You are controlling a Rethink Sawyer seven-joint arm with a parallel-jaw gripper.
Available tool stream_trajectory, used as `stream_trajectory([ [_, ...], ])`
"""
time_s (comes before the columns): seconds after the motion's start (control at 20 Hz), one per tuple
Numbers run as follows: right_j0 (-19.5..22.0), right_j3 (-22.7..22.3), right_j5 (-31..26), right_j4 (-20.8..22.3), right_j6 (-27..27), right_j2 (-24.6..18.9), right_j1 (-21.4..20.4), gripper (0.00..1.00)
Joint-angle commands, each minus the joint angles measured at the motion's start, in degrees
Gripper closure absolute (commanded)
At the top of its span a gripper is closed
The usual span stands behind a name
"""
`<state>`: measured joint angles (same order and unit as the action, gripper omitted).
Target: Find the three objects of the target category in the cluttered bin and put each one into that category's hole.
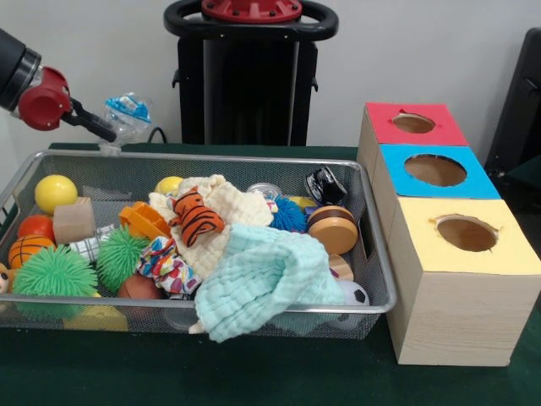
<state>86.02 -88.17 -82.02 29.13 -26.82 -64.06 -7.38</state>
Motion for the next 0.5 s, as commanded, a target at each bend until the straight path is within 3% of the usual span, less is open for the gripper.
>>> stream_trajectory([
  [0.05,1.3,-5.8,5.0,-2.2,5.5,1.8,-0.7,1.00],
  [0.5,2.8,-15.8,12.6,-0.5,9.7,1.1,-4.6,1.00],
])
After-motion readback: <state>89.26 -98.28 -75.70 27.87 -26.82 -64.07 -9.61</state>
